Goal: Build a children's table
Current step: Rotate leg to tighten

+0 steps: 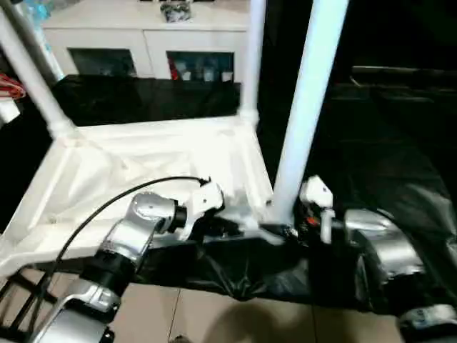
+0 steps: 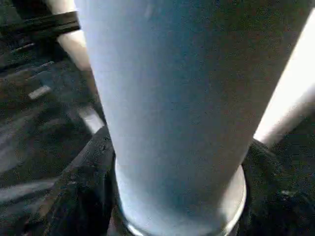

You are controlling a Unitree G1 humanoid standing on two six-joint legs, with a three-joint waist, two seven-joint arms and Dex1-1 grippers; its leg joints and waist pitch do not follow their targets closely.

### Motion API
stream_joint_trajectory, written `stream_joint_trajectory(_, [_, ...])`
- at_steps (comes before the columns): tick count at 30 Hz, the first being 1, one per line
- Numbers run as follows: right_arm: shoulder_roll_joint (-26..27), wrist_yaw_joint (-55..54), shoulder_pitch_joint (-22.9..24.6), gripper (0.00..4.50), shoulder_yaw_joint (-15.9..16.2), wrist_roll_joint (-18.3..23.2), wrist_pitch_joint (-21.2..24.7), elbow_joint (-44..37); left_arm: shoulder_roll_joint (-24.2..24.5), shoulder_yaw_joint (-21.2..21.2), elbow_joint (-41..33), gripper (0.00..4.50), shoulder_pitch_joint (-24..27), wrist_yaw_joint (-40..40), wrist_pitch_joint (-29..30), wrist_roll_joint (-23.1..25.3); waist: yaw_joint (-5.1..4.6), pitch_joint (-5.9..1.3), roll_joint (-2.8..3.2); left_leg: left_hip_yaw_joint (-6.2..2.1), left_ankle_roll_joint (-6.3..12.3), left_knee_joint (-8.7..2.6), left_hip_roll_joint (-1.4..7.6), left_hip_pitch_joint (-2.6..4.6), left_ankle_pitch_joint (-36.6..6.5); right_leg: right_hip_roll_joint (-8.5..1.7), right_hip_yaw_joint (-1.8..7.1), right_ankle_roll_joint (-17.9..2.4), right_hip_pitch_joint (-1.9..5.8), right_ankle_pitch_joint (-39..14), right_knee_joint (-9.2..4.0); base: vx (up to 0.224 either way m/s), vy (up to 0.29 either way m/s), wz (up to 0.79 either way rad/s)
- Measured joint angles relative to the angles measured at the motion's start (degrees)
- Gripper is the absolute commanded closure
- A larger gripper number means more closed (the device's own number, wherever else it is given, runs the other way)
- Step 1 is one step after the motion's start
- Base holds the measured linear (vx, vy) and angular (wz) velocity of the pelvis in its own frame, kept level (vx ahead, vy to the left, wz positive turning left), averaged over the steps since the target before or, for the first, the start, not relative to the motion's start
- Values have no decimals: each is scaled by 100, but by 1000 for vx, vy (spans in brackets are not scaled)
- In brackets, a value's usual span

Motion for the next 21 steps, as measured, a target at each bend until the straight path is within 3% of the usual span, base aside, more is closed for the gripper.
stream_joint_trajectory(2, [133,-461,-121,177,-81,-60,7,180,-118,11,123,450,-92,285,32,49,-50,0,0,0,0,-2,-2,-1,0,-1,0,2,0,-1,-4,0,0,0])
stream_joint_trajectory(6, [769,-2375,-628,177,-408,-251,7,907,-623,119,603,450,-453,1389,250,263,-123,0,1,-1,0,-3,-5,4,0,0,2,2,3,-1,-7,0,0,0])
stream_joint_trajectory(10, [961,-3090,-818,177,-529,-280,-69,1192,-850,120,758,450,-597,1815,345,317,-108,-4,7,-3,0,-5,-5,-3,0,-1,2,3,4,-1,-9,0,0,0])
stream_joint_trajectory(11, [982,-3170,-854,177,-532,-280,-99,1238,-873,121,762,450,-604,1870,345,328,-103,-6,10,-3,0,-6,-5,-6,0,-1,2,-6,4,4,-9,0,0,0])
stream_joint_trajectory(14, [999,-3111,-886,107,-616,-279,-273,1361,-899,133,771,450,-618,1882,328,365,-87,-6,10,-2,3,-13,-5,-9,-3,-1,1,-18,3,10,-12,0,0,0])
stream_joint_trajectory(21, [877,-2500,-828,53,-615,-251,-341,1328,-820,127,755,450,-593,1687,235,379,-88,-5,9,-2,2,-13,-4,-8,-2,-1,0,-18,3,11,-10,0,0,0])
